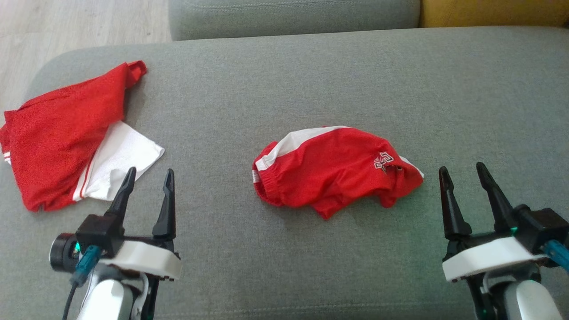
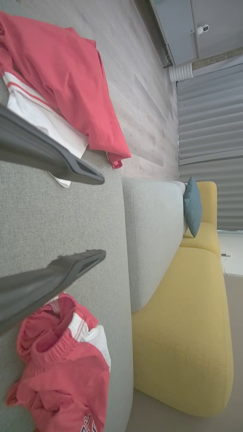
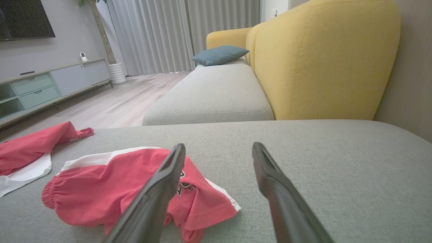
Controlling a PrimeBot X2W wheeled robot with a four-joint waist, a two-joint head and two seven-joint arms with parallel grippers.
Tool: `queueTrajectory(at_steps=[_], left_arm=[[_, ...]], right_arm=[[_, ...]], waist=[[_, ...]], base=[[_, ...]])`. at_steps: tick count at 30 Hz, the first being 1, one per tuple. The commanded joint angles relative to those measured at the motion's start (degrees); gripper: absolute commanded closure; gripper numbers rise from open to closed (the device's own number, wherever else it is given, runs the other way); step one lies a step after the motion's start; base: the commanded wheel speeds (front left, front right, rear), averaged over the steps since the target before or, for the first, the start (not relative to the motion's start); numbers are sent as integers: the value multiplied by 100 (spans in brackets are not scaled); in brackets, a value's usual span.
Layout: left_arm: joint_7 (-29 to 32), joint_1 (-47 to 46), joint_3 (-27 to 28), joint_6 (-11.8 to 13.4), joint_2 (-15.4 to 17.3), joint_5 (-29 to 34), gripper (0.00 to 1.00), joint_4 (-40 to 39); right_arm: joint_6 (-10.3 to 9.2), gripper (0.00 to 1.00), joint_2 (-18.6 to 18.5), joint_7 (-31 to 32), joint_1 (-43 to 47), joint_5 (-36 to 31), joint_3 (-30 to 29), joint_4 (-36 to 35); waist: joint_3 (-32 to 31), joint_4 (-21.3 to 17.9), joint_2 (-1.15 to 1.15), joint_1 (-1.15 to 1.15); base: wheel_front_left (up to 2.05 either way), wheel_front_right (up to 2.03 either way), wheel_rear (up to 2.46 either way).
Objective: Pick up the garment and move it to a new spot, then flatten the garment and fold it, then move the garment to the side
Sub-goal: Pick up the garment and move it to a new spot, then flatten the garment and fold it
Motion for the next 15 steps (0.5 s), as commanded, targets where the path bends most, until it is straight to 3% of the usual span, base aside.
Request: queueTrajectory(at_steps=[1, 9, 15], left_arm=[[-30, -187, 229, -43, 50, 50, 0, -151], [-30, -318, 254, -71, -5, 151, 0, -221], [-30, -588, 229, -86, -125, 301, 0, -405]], right_arm=[[43, 0, -15, 1, -81, -34, 100, -196], [43, 0, -88, 161, -237, 126, -130, 148], [43, 0, -424, 690, -774, 329, -277, 851]], waist=[[6, 5, 0, 0], [191, 82, 0, 0], [611, 260, 0, 0]], base=[[0, 0, 0], [0, 0, 0], [0, 0, 0]])
